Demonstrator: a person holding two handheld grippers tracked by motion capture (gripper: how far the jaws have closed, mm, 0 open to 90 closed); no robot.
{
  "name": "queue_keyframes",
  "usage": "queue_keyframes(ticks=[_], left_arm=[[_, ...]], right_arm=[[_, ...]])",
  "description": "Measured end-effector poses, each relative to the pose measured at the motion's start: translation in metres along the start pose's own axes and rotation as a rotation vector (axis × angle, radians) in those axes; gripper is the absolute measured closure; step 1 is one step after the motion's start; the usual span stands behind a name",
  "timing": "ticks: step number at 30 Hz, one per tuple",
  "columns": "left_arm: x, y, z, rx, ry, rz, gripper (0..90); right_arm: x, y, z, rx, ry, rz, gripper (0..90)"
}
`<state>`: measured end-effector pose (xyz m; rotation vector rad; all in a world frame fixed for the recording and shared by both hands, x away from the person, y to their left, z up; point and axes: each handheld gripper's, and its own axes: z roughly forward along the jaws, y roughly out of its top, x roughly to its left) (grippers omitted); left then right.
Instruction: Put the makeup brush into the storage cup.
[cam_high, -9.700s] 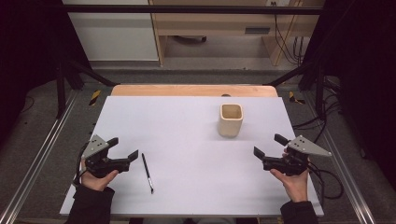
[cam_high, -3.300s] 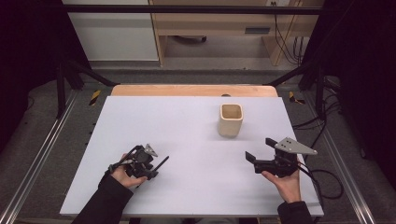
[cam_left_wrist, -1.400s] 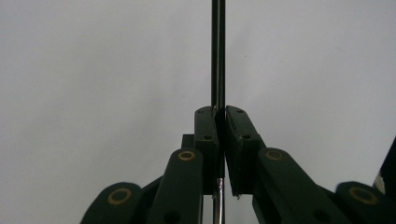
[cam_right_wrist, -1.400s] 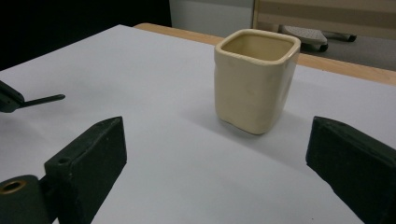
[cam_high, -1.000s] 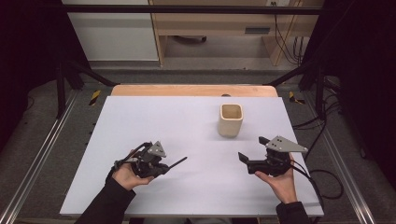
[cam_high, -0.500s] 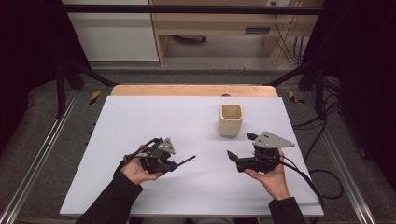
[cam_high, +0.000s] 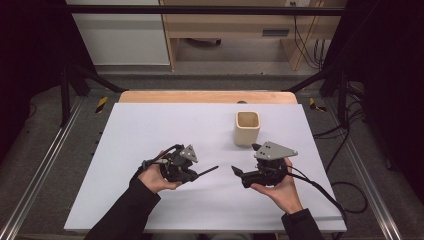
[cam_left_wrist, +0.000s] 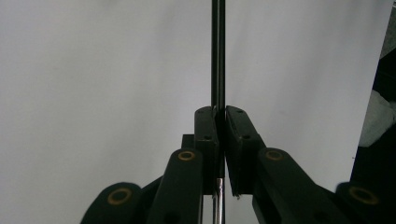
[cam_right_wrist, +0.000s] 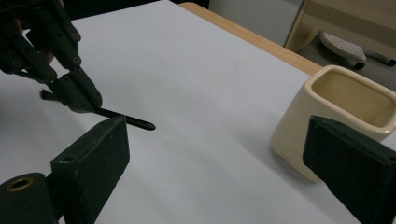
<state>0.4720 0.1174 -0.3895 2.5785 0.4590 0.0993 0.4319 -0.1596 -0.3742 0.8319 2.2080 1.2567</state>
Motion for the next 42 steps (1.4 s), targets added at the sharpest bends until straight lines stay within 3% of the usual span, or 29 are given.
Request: queue_keyframes(ticks=[13,20,25,35,42], left_arm=[[-0.004,0.014,0.007,0.014,-0.040,0.030,83.8],[-0.005,0.018,0.008,0.011,-0.060,0.039,83.8],[-0.004,0.019,0.006,0.021,-0.058,0.043,83.8],[-0.012,0.027,0.004,0.032,-0.062,0.065,83.8],[-0.013,0.028,0.003,0.045,-0.070,0.055,83.8]], right_arm=[[0.022,0.005,0.013,0.091,0.053,-0.117,9.6],[0.026,0.007,0.017,0.129,0.068,-0.160,10.7],[0.030,0.006,0.019,0.151,0.078,-0.216,12.7],[0.038,0.005,0.026,0.228,0.112,-0.292,15.9],[0.044,0.006,0.028,0.265,0.124,-0.328,16.5]])
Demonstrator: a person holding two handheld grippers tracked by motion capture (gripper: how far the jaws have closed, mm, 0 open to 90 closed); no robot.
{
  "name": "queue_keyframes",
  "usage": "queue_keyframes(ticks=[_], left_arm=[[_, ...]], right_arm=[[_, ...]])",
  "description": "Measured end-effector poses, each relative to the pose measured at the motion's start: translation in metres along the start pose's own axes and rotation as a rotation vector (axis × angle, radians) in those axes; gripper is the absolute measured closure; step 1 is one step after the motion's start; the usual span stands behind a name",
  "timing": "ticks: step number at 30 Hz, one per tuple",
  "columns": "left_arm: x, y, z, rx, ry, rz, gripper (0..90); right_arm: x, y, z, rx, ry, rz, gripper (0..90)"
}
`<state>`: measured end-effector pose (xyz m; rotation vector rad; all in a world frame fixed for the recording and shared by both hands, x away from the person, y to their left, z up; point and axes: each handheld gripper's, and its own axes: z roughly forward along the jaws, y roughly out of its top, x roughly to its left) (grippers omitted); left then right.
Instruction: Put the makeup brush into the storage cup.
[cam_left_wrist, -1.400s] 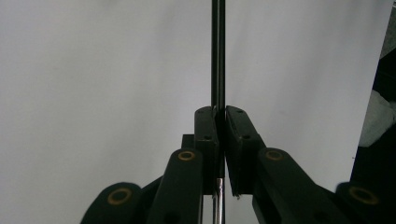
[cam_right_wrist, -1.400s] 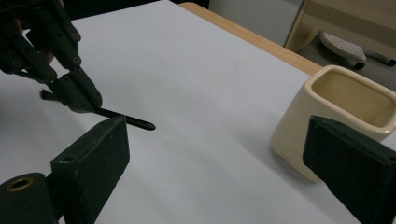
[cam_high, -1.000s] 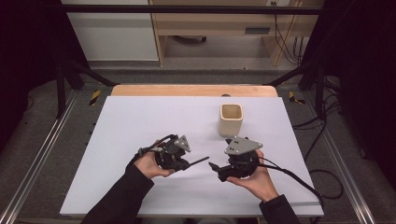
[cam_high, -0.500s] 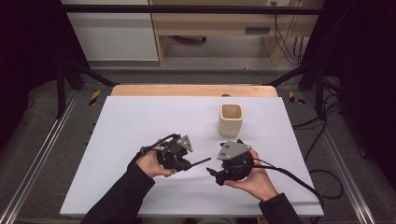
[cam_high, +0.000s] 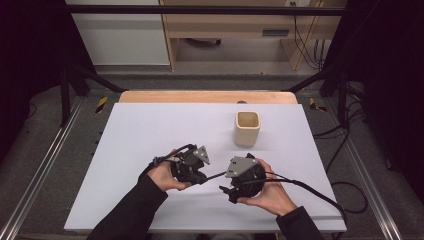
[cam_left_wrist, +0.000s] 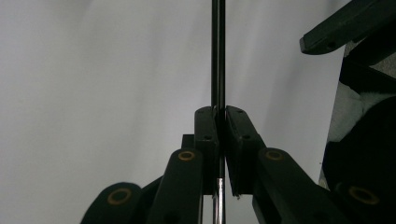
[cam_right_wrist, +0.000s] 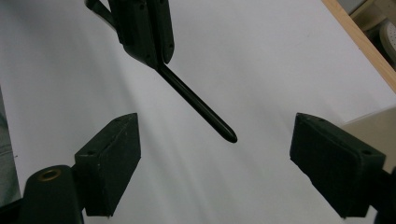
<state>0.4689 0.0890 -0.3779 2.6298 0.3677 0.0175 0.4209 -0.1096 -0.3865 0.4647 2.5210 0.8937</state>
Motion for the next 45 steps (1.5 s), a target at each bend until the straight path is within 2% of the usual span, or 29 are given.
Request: queue_keyframes(ticks=[8,18,20,25,26,32,38,41,45], left_arm=[[-0.001,0.002,0.002,0.006,-0.014,-0.005,83.8],[-0.001,0.002,0.001,-0.017,-0.037,-0.039,83.8],[-0.001,0.002,0.001,-0.022,-0.038,-0.039,83.8],[-0.001,0.004,0.001,0.002,-0.047,-0.037,83.8],[-0.002,0.005,0.001,0.001,-0.051,-0.038,83.8],[-0.004,0.007,0.004,0.010,-0.059,-0.027,83.9],[-0.004,0.007,0.003,0.010,-0.069,-0.037,83.9],[-0.004,0.008,0.002,0.017,-0.074,-0.027,83.8],[-0.006,0.008,0.002,0.012,-0.075,-0.022,83.8]], right_arm=[[0.005,0.005,0.003,0.013,0.009,-0.058,20.1],[0.009,0.006,0.008,0.018,0.021,-0.133,26.2],[0.010,0.006,0.008,0.018,0.024,-0.143,27.8],[0.011,0.007,0.010,0.012,0.039,-0.171,33.2],[0.011,0.008,0.010,0.020,0.033,-0.193,34.4],[0.013,0.009,0.014,0.033,0.034,-0.236,42.4],[0.014,0.009,0.016,0.030,0.036,-0.260,49.2],[0.015,0.010,0.017,0.027,0.049,-0.292,52.5],[0.017,0.011,0.017,0.033,0.055,-0.310,55.4]])
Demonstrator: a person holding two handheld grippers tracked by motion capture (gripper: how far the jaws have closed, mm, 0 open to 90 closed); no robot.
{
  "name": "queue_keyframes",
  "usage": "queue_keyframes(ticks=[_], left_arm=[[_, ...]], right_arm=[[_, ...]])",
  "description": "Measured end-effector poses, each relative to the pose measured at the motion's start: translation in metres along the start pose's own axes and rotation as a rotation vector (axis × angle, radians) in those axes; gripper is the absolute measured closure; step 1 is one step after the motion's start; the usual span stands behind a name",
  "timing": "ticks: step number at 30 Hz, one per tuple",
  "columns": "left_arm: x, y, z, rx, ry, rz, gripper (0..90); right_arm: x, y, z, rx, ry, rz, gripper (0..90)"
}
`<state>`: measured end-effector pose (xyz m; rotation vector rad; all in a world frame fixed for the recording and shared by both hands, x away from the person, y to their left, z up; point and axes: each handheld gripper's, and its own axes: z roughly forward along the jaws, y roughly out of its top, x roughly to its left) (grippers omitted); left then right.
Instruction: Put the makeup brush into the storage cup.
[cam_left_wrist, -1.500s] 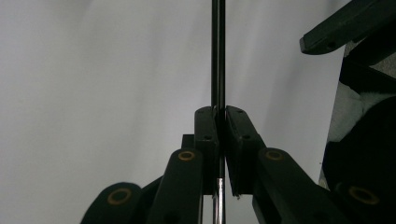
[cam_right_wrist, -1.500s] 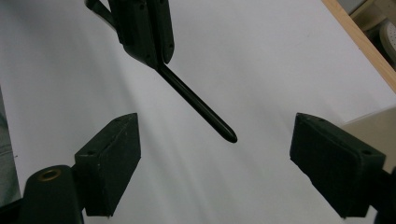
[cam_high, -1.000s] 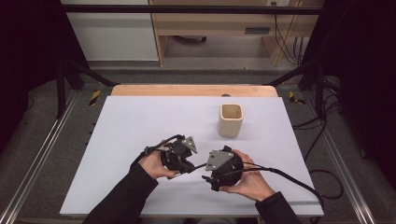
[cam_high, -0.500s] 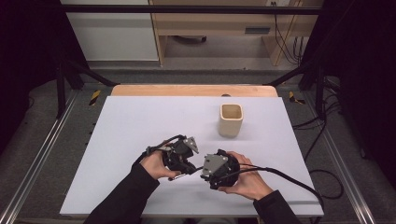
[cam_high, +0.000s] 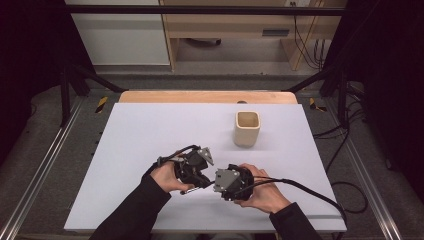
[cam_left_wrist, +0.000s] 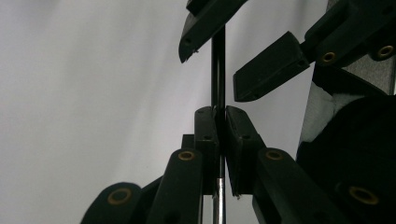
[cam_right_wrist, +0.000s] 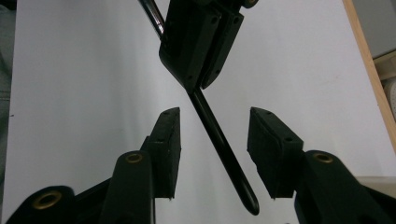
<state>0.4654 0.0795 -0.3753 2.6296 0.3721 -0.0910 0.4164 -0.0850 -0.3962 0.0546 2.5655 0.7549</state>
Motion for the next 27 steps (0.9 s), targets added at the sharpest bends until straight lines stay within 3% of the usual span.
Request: queue_keyframes(ticks=[3,10,15,17,27], left_arm=[[-0.0010,0.0008,-0.0006,0.004,-0.004,0.003,83.8],[-0.0032,0.0009,0.0005,-0.005,-0.009,-0.003,83.8],[-0.0034,0.0024,-0.0012,0.013,-0.004,0.029,83.9],[-0.0044,0.0023,-0.0008,0.009,-0.008,0.022,83.9],[-0.0045,0.0026,0.0002,0.015,-0.008,0.024,83.8]], right_arm=[[-0.0002,0.0008,0.0014,-0.005,-0.002,-0.039,58.3],[0.0016,0.0001,0.0034,0.020,-0.012,-0.058,63.8],[0.0011,-0.0004,0.0048,0.032,-0.012,-0.074,66.8],[0.0022,-0.0004,0.0052,0.038,-0.016,-0.065,67.9],[0.0019,-0.0012,0.0065,0.029,0.006,-0.094,74.5]])
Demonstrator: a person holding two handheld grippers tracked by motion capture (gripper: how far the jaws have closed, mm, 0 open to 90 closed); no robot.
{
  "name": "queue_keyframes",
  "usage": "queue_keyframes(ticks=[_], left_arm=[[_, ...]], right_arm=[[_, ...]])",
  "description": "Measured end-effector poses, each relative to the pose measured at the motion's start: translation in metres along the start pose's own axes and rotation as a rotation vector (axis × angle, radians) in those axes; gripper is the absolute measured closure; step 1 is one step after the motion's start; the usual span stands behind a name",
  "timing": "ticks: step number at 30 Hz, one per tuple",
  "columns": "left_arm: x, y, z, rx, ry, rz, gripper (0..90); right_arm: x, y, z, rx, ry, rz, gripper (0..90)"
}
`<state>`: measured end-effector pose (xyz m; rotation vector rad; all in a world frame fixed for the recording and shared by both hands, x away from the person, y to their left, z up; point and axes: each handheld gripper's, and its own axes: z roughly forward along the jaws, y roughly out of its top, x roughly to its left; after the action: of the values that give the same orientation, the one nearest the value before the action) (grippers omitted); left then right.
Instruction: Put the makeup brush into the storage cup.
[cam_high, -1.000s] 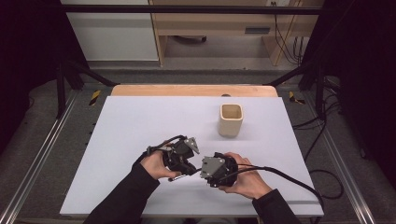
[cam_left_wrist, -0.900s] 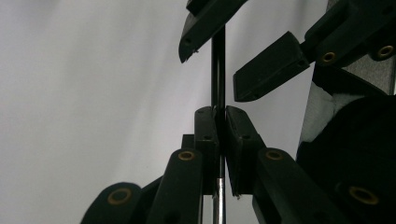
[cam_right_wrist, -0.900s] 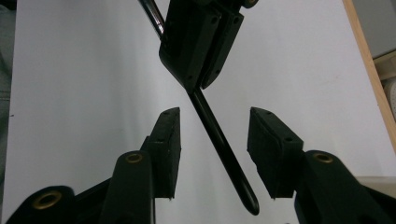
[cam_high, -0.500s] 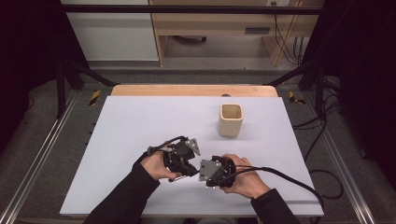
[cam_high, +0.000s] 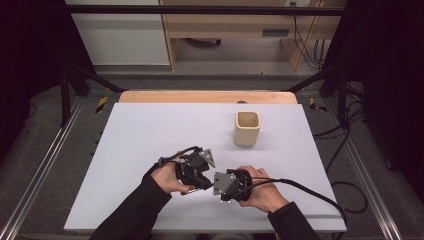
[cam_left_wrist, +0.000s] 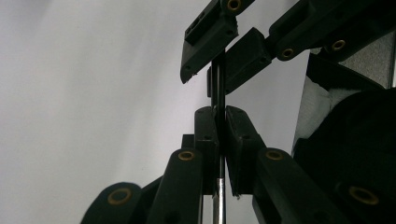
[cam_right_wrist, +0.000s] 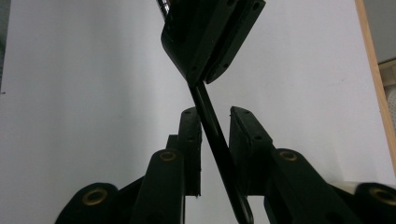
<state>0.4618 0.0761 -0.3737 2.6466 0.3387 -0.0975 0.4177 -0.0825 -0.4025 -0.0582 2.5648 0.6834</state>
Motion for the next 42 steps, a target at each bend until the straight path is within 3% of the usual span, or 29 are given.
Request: queue_keyframes(ticks=[17,24,32,34,37,42], left_arm=[[0.002,-0.003,-0.004,-0.031,0.027,0.001,80.4],[0.002,-0.003,-0.004,-0.034,0.036,0.006,77.9],[0.009,-0.012,-0.016,-0.124,0.116,-0.037,57.8],[0.010,-0.015,-0.020,-0.169,0.137,-0.058,50.9],[0.014,-0.023,-0.030,-0.208,0.183,-0.064,42.8],[0.017,-0.039,-0.041,-0.278,0.238,-0.113,27.1]], right_arm=[[0.002,-0.001,0.000,-0.007,0.017,-0.012,82.5],[0.002,-0.002,0.001,-0.006,0.039,0.014,83.9],[-0.004,-0.009,0.000,-0.012,0.036,0.061,83.9],[-0.005,-0.012,0.000,-0.011,0.026,0.078,83.9],[-0.007,-0.015,-0.002,0.001,0.036,0.106,84.0],[-0.011,-0.021,-0.005,-0.006,0.013,0.124,83.9]])
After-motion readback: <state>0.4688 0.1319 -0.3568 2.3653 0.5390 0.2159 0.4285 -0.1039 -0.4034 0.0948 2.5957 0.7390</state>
